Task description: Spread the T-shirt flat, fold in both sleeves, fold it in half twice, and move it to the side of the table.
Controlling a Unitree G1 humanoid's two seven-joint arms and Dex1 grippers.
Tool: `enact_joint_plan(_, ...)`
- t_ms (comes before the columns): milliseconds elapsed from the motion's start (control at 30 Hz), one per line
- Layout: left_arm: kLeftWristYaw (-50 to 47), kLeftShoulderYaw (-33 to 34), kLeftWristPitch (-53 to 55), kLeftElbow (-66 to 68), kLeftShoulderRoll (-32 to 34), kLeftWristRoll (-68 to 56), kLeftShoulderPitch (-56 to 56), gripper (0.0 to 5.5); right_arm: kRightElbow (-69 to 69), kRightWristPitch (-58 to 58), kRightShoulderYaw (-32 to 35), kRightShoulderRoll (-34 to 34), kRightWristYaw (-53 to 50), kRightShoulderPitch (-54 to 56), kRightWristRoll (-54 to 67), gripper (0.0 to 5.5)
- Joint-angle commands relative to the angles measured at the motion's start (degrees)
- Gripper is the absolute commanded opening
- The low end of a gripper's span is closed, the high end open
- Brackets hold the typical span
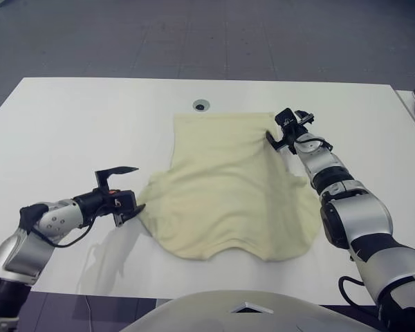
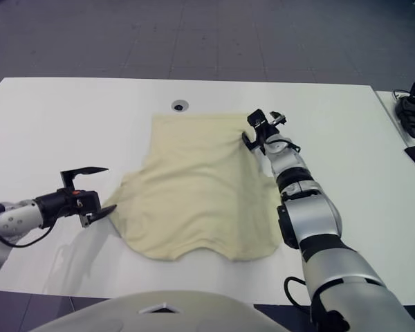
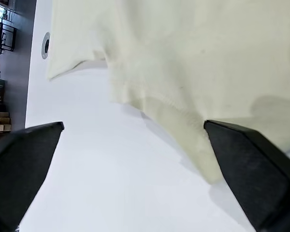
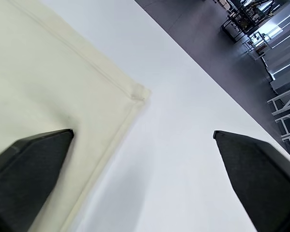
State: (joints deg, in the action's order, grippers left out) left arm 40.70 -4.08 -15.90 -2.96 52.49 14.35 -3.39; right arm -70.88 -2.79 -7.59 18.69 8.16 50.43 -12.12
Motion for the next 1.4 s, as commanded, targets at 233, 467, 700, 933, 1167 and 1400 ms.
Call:
enact_joint_plan(233,2.3,3.0,-0.1,-1.9,1.5,-2.8,-3.9,5.40,13.5,-7.2,4.9,5.2,2.9,-3.5,3.6,5.39)
enact_joint_plan(467,1.0,13.8,12.8,-18.7,-1.4,-6.1,-14.4,5.40,77.4,20.2,19.6,5.5,7.6,-40.3,23.9,5.39)
enact_joint_plan(700,-5.0,17.6,38.7,-28.9,-16.3,-22.7,-24.0,5.40,100.3,26.9,25.2,4.4,10.1,-70.4,31.5,5.39)
enact_joint_plan(933,-10.8,17.9,49.6,-29.0,-23.6,-29.1,-22.3,5.40,105.4,31.4,28.6,4.3,11.3,-80.7,35.9,5.10)
enact_joint_plan(1167,-13.4,15.4,52.7,-26.3,-25.1,-29.3,-18.9,4.49,101.2,32.5,27.0,3.6,12.9,-83.0,36.0,4.03)
enact_joint_plan(1400,-13.3,13.6,52.9,-23.2,-24.5,-29.0,-17.8,3.24,99.6,37.3,25.7,2.1,12.6,-82.5,38.8,2.84)
